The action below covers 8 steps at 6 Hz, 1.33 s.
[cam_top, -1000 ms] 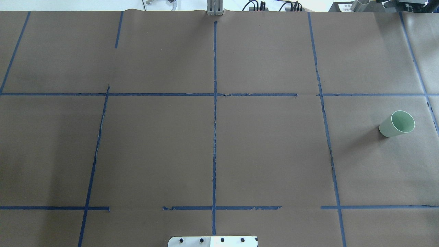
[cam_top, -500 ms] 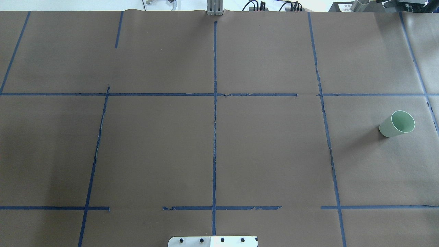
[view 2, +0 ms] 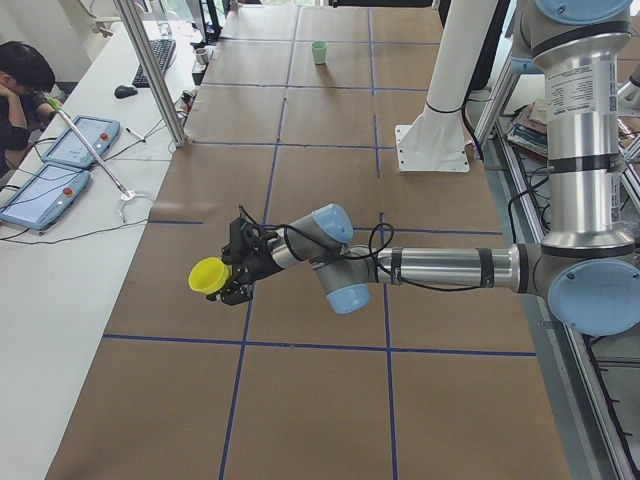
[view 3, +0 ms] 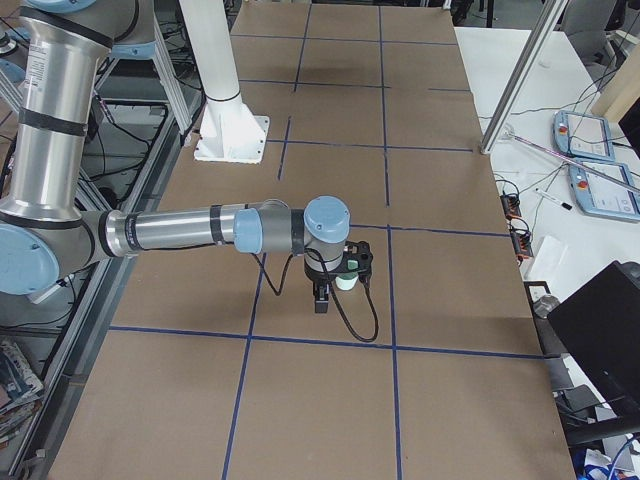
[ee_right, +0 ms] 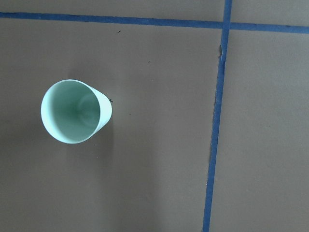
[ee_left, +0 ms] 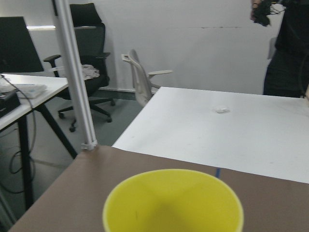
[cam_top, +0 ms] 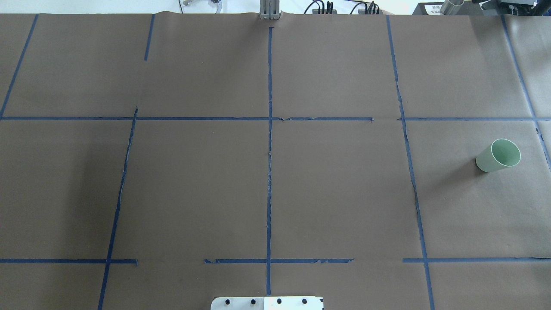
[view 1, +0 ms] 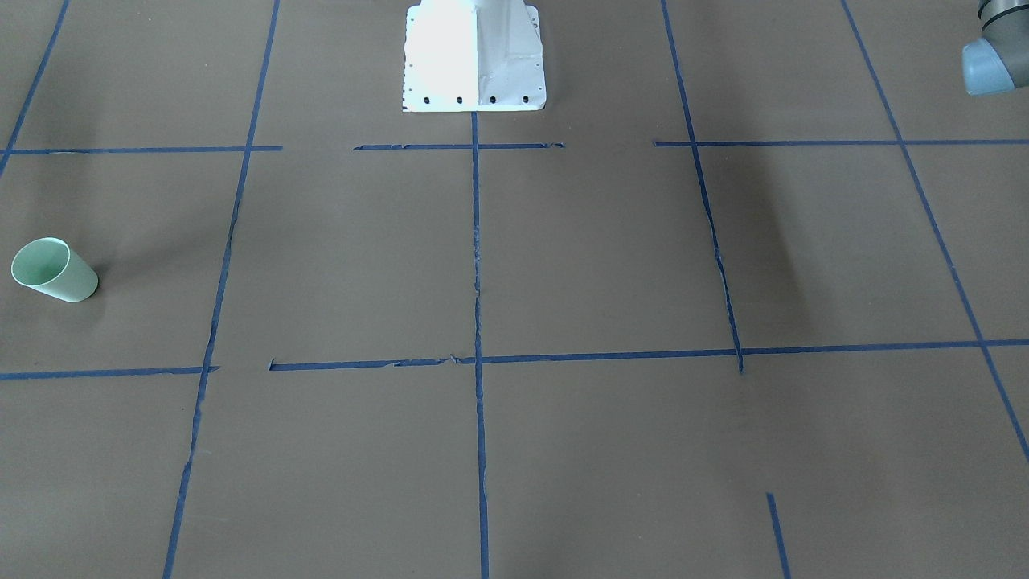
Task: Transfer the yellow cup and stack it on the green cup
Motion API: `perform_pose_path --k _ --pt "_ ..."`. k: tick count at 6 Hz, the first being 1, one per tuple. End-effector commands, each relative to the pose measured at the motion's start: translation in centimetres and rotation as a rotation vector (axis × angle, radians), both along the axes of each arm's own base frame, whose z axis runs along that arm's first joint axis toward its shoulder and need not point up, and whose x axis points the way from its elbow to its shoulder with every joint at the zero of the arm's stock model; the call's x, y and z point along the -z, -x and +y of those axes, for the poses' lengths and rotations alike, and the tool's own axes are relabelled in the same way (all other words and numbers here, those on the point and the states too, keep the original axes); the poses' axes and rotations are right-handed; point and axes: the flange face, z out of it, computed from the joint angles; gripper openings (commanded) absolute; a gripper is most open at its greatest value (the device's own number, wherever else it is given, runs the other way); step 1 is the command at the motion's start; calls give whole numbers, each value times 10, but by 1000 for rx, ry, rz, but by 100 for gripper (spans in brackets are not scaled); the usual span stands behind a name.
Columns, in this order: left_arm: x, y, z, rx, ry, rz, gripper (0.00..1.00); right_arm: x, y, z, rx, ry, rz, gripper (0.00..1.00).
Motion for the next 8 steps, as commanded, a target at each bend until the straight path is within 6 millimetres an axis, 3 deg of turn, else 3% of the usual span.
perform_pose_path --k 1,2,3,5,6,7,8 --pt "113 -24 -46 -113 -237 78 32 2 0 -1 -1 -6 2 100" --pt "177 -33 -64 -124 -362 112 32 6 0 -1 -4 -10 0 100" --pt "215 -81 -66 -199 -420 151 32 17 1 -3 -3 -30 -17 100" --pt "233 -223 -30 -278 -449 185 27 64 22 -43 30 -131 -39 100" --pt "252 -328 8 -228 -453 210 25 85 29 -59 7 -138 -53 100" --pt "263 -399 36 -168 -431 167 24 116 45 -81 -14 -137 -64 100" --pt "301 -447 50 -131 -455 65 24 146 77 -98 -23 -116 -80 100"
